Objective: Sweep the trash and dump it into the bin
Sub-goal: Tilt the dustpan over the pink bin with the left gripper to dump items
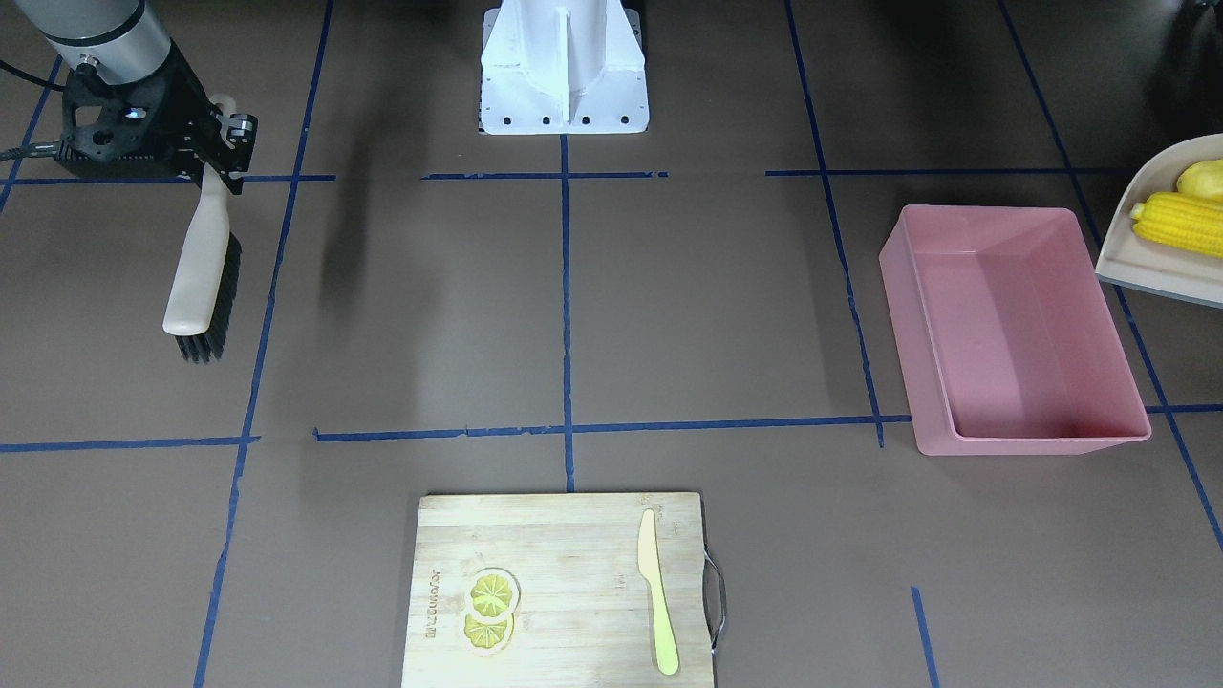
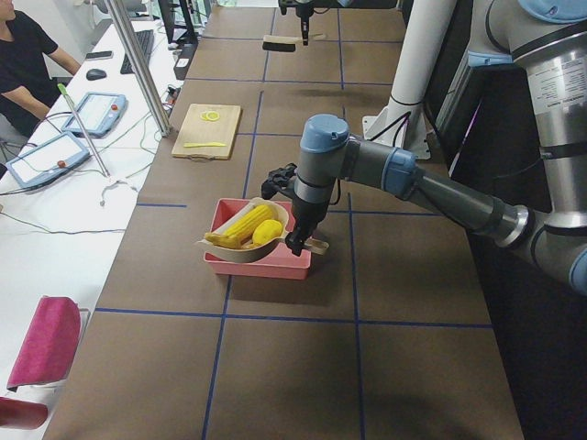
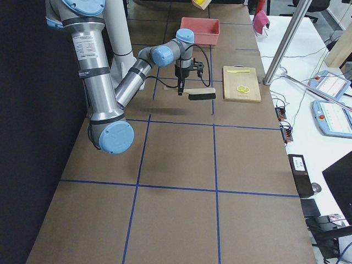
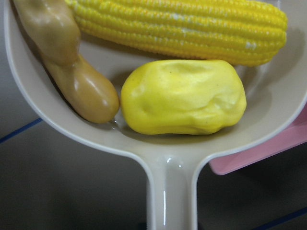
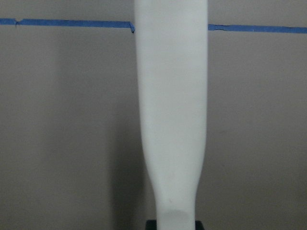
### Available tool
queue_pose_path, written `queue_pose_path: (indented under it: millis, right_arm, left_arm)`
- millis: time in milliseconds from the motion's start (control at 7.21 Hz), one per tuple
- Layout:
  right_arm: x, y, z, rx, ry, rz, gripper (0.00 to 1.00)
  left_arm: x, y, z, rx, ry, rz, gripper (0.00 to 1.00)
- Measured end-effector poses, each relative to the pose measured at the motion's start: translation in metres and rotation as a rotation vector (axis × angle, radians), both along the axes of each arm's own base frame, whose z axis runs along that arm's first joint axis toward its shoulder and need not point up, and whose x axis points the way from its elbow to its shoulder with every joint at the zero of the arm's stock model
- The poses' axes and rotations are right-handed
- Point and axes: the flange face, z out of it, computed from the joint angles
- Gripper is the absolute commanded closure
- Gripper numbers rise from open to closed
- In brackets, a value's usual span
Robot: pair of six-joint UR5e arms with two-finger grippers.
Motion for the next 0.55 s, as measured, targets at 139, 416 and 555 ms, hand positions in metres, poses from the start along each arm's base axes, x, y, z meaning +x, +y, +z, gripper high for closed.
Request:
queue_pose_path:
  millis: [139,416,555]
  right_arm:
    - [0.0,0.0,0.0,0.0,0.0,0.0,1.0]
    - [0.001,0.001,0.001,-0.001,0.001,0.001,1.0]
    - [0.002,0.001,0.002,-0.003,0.003,0.001,1.0]
  left_arm:
    - [0.009,-0.001,0.001,0.007,-0.044,0.03,0.96]
    - [0.021,-0.004,0.003,0.016,-0.129,0.072,0.95]
    - [0.026,-0.003,0.001,0.012,-0.185,0.09,0.95]
